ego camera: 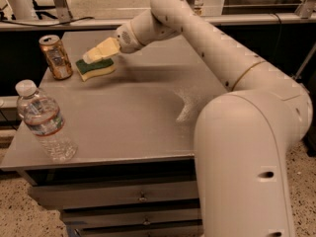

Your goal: Move sponge near orange can

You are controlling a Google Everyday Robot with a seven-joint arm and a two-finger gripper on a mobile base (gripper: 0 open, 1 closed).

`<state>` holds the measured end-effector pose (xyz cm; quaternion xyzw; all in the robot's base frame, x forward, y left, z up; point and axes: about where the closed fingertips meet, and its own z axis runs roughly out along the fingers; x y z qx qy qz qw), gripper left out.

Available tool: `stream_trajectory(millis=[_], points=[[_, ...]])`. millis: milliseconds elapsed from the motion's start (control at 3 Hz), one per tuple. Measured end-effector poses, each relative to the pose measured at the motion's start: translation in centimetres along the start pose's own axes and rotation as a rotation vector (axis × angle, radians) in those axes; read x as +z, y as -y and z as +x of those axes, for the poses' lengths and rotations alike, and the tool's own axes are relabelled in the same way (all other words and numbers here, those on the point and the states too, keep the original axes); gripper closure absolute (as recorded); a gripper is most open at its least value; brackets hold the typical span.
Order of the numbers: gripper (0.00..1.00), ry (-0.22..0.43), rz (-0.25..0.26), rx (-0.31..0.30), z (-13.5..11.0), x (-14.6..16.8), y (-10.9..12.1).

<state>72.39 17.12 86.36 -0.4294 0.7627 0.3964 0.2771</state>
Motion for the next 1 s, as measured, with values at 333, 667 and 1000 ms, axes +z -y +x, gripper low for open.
stream_trajectory(millis=[333, 667, 1000], points=[[0.0, 0.081, 0.083, -0.063, 1.0, -5.3, 0.9], [0.0, 0.154, 0.197, -0.153, 3.1, -12.6, 2.1], [0.0, 0.161, 0.231, -0.167, 4.3, -14.8, 3.1]])
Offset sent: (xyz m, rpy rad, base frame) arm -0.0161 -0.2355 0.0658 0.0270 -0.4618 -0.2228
